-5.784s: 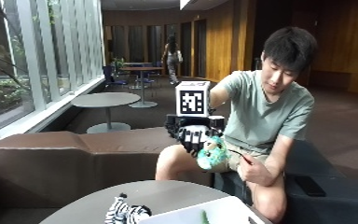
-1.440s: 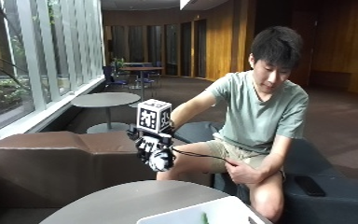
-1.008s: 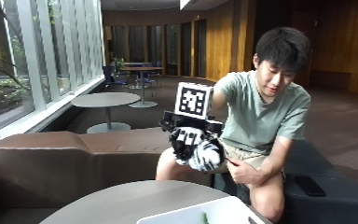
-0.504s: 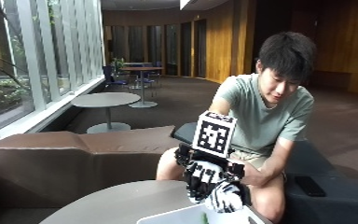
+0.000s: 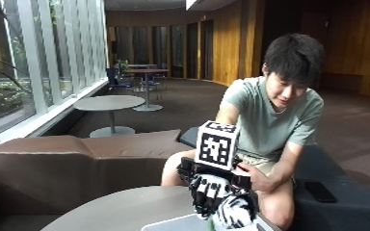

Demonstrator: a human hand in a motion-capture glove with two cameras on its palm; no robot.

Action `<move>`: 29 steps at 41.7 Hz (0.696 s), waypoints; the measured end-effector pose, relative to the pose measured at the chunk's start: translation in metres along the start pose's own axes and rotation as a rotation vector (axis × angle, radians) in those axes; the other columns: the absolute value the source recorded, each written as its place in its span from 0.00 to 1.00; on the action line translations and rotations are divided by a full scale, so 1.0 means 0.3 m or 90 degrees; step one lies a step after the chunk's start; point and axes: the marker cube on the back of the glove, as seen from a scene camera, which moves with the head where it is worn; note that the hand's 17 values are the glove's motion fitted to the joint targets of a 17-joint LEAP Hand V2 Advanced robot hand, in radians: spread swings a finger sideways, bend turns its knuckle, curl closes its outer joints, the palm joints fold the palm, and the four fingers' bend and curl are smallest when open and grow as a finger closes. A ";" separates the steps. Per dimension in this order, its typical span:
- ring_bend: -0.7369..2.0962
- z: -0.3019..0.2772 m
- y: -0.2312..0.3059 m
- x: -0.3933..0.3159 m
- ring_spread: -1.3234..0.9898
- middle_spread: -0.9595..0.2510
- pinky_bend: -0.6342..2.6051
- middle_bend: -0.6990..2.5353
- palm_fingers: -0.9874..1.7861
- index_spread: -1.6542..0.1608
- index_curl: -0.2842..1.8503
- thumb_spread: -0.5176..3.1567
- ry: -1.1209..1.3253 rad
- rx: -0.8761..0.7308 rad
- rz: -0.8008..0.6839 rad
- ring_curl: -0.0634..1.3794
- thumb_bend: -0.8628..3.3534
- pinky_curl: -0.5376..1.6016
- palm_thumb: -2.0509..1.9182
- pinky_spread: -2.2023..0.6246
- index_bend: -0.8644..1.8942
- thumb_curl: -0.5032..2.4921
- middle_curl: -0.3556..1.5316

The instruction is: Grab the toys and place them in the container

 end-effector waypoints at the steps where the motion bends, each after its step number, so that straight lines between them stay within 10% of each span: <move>1: 0.61 0.005 0.000 -0.001 0.43 0.66 0.52 0.57 0.72 0.70 0.71 0.37 -0.003 -0.003 0.000 0.50 0.20 0.49 0.60 0.66 0.49 0.43 0.59; 12: 0.59 0.040 -0.025 -0.020 0.44 0.67 0.52 0.56 0.69 0.70 0.71 0.39 0.036 -0.097 0.009 0.49 0.19 0.49 0.58 0.66 0.45 0.42 0.59; 22: 0.54 0.091 0.011 0.017 0.49 0.71 0.59 0.37 0.23 0.75 0.58 0.43 0.107 -0.269 0.048 0.48 0.18 0.51 0.50 0.71 0.29 0.35 0.49; 29: 0.46 0.064 0.039 0.039 0.52 0.76 0.55 0.33 0.23 0.79 0.48 0.43 0.088 -0.214 0.019 0.39 0.18 0.47 0.48 0.75 0.32 0.32 0.45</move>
